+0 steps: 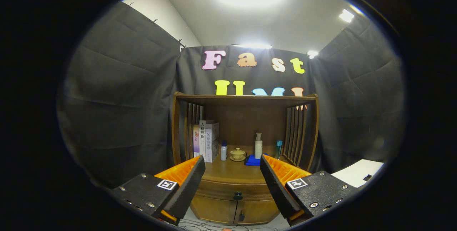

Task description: Pull open the drawer, take out the items inside it, and place them on the countertop above the cabinet.

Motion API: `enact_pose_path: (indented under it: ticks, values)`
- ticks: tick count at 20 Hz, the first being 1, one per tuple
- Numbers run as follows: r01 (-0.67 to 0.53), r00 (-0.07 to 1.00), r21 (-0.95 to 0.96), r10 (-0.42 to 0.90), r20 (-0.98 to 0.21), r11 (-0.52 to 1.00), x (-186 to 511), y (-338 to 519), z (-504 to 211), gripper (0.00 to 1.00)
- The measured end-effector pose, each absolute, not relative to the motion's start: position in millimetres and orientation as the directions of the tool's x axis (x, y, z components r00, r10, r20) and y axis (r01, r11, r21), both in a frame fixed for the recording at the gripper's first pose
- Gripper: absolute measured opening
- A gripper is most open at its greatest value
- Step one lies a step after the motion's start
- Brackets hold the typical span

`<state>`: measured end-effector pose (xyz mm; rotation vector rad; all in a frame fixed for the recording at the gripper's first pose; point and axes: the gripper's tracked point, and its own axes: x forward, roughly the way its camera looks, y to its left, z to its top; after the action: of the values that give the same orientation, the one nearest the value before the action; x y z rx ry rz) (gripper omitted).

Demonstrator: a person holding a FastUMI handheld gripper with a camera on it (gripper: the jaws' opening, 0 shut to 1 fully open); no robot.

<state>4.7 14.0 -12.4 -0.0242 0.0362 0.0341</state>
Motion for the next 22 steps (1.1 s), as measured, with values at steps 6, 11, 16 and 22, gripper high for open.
enact_pose_path:
  ticks: [6,11,16,22]
  values:
    - [-0.040,0.998,-0.007,0.040,-0.040,0.999,5,14,-18,0.96]
    - [-0.042,0.996,-0.057,0.038,-0.080,0.997,25,12,-46,0.96]
    - [-0.067,0.990,-0.042,0.061,-0.124,0.997,43,8,-78,0.96]
    - [-0.046,0.990,-0.101,0.032,-0.136,0.994,65,15,-121,0.96]
